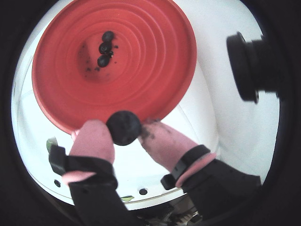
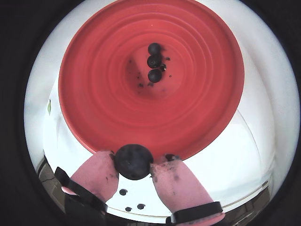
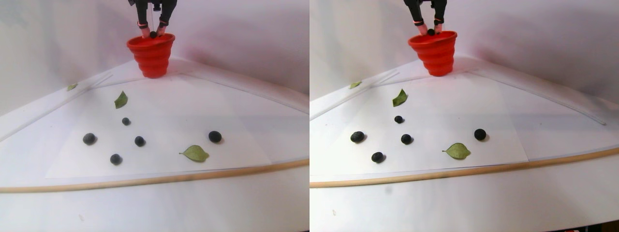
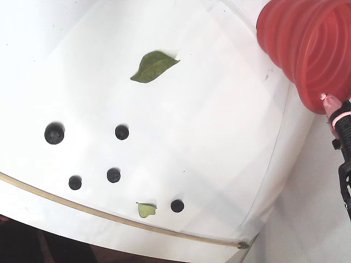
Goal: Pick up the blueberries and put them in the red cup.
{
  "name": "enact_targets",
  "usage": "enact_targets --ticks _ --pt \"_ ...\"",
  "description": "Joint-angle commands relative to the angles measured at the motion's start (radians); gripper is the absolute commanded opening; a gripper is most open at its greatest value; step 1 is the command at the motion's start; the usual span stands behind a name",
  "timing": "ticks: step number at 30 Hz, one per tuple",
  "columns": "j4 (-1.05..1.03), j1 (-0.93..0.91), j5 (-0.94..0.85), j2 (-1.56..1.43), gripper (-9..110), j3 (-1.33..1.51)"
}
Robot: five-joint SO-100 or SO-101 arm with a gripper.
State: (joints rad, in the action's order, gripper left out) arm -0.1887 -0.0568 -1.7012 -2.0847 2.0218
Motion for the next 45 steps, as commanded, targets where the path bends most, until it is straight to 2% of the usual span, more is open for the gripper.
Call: enact_targets --ticks 1,15,45 --pt "0.035 0.015 0.002 -0.017 14 -0.089" --pt "0.092 0.020 -0.002 -0.011 19 -0.078" --pt "-0.184 -0.009 -0.126 -0.270 18 0.037"
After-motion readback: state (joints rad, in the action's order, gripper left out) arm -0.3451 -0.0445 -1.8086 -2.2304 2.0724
